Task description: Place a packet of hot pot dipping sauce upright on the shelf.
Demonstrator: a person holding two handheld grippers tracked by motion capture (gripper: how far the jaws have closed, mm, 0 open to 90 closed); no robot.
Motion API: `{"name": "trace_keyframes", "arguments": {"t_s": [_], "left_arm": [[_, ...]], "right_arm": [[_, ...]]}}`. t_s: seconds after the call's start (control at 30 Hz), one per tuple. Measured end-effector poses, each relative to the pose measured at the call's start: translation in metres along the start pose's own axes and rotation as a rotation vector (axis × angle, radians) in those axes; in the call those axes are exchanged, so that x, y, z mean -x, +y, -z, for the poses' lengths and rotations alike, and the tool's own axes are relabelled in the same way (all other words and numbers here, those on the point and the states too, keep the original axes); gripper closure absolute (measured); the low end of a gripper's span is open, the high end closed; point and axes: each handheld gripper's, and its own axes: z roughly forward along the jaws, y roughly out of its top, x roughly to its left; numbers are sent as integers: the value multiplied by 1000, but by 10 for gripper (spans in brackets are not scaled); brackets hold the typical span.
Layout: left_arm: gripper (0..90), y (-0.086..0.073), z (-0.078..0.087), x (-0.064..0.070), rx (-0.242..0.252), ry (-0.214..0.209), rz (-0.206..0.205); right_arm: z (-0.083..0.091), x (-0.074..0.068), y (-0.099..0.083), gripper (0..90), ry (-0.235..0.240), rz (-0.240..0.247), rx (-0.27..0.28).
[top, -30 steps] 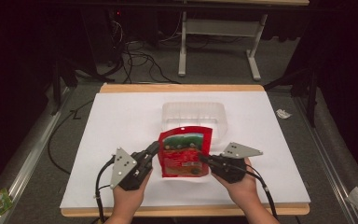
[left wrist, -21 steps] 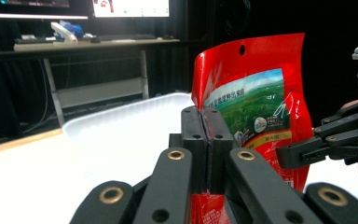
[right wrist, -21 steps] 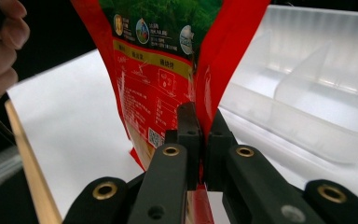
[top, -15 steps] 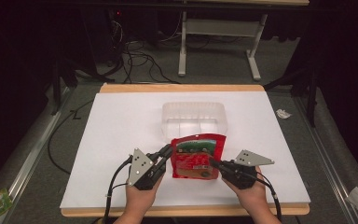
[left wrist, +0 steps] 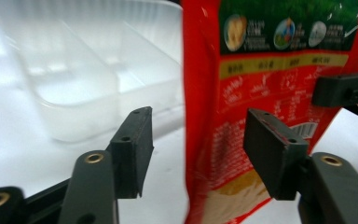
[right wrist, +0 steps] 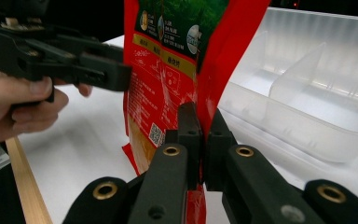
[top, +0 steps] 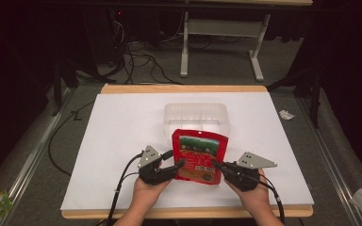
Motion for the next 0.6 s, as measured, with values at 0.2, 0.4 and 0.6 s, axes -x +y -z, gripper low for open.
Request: {"name": "trace_keyframes", "arguments": {"t_s": [0.2, 0.4, 0.6], "left_arm": [[670, -2, 0, 6, -13, 2, -27], [840, -4, 3, 11, -12, 25, -77], [850, -5, 4, 14, -7, 34, -102]], "right_arm": [[0, 0, -1, 893, -2, -6, 4], [1, -2, -1, 885, 4, -1, 8], [-3, 0, -3, 660, 16, -6, -20]]}}
